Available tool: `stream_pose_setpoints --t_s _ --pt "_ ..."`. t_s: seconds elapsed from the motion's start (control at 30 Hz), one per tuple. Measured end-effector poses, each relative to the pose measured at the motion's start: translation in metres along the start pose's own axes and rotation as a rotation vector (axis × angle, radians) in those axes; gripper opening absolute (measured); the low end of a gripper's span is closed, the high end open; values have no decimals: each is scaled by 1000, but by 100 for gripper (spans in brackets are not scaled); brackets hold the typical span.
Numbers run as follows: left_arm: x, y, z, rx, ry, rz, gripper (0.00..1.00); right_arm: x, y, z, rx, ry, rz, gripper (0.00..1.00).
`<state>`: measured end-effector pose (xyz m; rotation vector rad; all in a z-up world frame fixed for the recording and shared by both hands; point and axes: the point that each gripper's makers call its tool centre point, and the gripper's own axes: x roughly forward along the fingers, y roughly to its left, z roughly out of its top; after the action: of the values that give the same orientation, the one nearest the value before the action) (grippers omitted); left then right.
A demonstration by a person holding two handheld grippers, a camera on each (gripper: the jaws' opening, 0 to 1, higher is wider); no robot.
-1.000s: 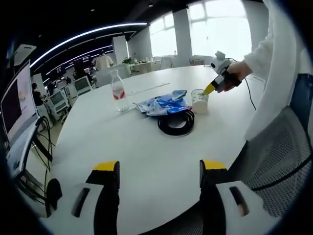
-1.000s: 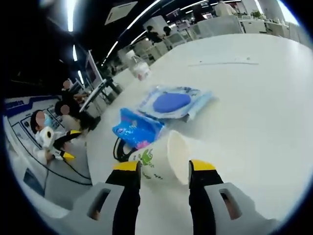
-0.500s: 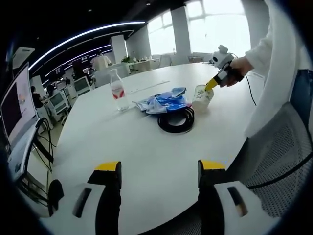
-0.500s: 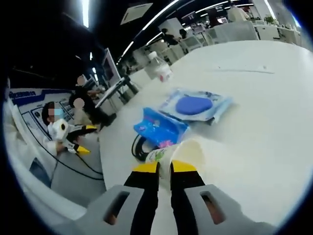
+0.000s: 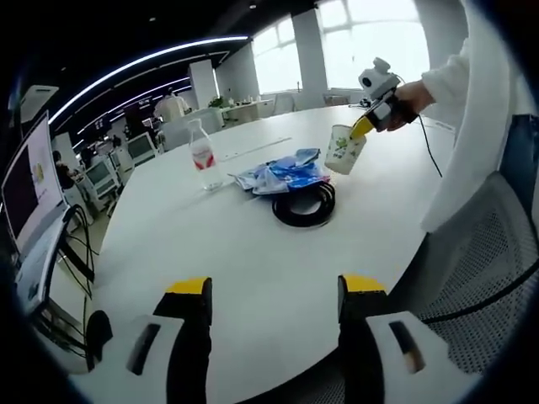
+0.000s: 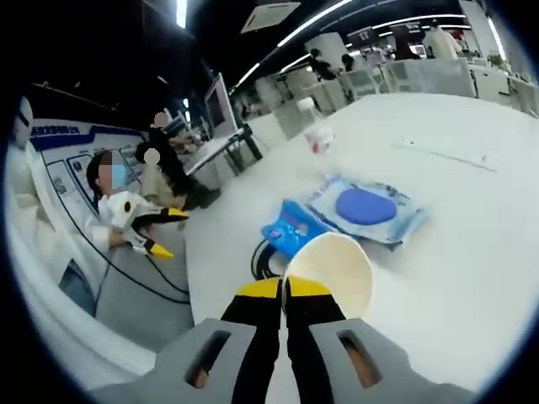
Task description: Arrange the tabletop items into an orderly group along one side of the table until the central work area is clear of visible clutter.
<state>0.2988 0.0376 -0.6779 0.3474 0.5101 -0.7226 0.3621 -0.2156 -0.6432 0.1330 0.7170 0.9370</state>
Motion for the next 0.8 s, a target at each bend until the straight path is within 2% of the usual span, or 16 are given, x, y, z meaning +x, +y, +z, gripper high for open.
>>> stream_pose_setpoints --t_s 0.07,0.27,0.53,0.8 --pt "0 0 1 0 -3 -1 61 0 0 11 -49 9 2 0" --pt "-1 1 2 -5 -10 1 61 6 0 40 -122 13 6 0" --pt "-1 2 -1 -3 -7 0 60 21 -14 64 -260 85 2 0" --pt "-1 3 0 -9 -14 0 59 41 -28 90 -339 126 5 0"
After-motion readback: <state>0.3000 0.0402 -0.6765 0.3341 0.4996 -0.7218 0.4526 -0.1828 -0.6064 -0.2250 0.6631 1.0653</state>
